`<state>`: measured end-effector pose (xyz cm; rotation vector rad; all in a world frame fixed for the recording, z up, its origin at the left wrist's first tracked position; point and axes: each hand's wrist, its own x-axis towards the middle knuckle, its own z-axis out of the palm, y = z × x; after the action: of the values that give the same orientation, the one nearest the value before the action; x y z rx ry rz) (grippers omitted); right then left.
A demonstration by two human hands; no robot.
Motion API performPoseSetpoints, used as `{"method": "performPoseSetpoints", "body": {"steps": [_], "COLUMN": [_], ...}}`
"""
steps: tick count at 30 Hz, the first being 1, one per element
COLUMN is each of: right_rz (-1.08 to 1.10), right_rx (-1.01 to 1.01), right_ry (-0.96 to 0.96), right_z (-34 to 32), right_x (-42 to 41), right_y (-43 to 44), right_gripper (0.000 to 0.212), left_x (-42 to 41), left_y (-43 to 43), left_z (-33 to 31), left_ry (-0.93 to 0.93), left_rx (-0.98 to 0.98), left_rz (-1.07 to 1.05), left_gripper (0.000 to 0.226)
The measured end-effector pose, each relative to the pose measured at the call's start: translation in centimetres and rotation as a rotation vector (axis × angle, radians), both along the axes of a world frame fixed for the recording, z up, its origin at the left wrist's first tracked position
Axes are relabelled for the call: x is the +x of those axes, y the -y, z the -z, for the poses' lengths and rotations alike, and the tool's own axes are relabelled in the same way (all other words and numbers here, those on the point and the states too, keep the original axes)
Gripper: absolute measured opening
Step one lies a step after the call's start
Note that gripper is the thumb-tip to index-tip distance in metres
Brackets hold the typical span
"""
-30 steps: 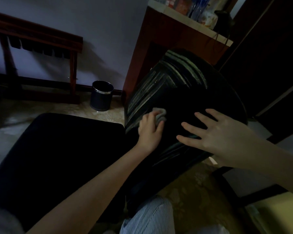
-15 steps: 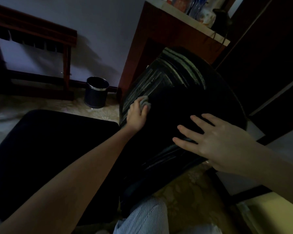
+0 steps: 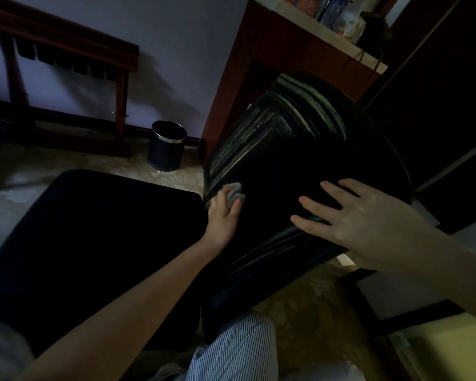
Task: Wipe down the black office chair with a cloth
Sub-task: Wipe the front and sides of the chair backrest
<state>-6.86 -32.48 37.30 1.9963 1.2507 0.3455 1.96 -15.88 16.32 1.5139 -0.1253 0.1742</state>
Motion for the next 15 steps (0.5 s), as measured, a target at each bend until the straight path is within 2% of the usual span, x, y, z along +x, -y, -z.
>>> {"method": "performPoseSetpoints", "body": {"steps": [3,8,9,12,15], "right_rz": [0.0,0.009,0.01,0.009,0.008], "right_rx": [0.01,0.011,0.009,0.006,-0.002], "right_ry": [-0.003,-0.029,-0.032,-0.031,-0.032], "right_z": [-0.1,-0.2,-0.2,-0.2,-0.2], "right_x": [-0.1,-0.2,-0.2,-0.1,0.0], "right_y": [-0.1,-0.3,-0.2,-0.1,-0.1], "right_gripper": [0.083,0.085,0.085,0.084,0.086], "left_x": [-1.1,-0.8,-0.3,1.7,4.3], "left_y": [0.9,2.6,2.7,2.1,0.6], "left_z": [-3.9,-8.1,-7.8,-5.5,-2.2], "left_ry": [0.152,0.361,0.368,0.315,0.153], "left_rx": [0.053,0.103,0.1,0.142,0.185], "left_rz": [0.057,0.109,0.121,0.089,0.015], "left_gripper": [0.047,0.037,0.037,0.057,0.05]}}
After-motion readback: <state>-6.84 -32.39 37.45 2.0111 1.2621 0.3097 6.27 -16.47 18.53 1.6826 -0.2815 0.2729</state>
